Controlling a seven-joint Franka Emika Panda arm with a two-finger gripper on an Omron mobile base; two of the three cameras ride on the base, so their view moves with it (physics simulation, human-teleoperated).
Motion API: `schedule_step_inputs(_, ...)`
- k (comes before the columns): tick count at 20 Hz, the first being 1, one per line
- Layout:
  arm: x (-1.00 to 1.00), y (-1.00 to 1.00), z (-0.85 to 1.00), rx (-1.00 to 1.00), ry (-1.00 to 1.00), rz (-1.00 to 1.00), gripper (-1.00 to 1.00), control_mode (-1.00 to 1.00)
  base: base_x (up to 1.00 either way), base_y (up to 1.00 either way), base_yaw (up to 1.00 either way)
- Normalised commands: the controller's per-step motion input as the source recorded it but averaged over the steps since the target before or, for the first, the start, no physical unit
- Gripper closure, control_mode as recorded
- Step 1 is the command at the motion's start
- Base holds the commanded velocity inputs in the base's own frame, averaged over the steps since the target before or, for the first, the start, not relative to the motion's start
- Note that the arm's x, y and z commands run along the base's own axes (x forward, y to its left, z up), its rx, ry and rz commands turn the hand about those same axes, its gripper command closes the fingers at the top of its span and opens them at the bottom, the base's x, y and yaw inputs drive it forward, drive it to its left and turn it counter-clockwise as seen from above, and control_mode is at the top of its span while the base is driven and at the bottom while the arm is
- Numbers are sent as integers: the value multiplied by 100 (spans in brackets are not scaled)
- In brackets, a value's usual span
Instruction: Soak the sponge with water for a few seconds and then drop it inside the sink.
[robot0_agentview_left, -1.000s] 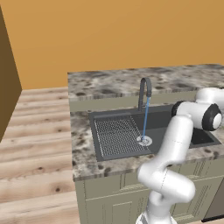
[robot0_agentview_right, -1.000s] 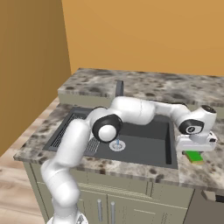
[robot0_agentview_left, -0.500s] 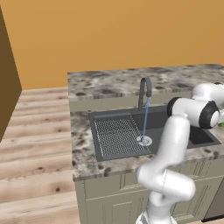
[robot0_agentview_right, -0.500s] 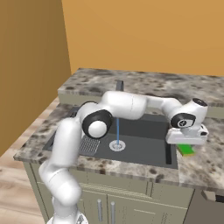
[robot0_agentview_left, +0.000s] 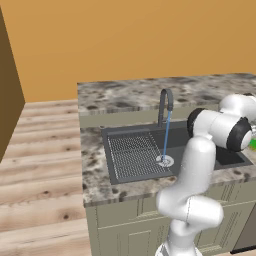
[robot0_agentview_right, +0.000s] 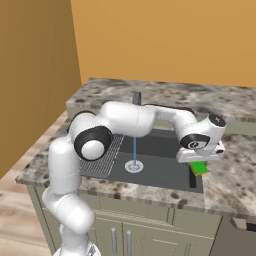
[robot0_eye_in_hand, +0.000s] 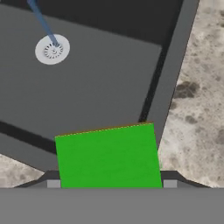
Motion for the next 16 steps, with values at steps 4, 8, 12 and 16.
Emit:
schedule_step_inputs(4,-7,44,26,0,-7,20,100,-100,0,0,0)
schedule_step_inputs(8,-1,45,28,0,-3,18,100,-100,0,0,0)
schedule_step_inputs(12,2,45,5,0,-5,8,100,-100,0,0,0)
schedule_step_inputs(16,8,54,0,2,-13,2,100,-100,0,0,0)
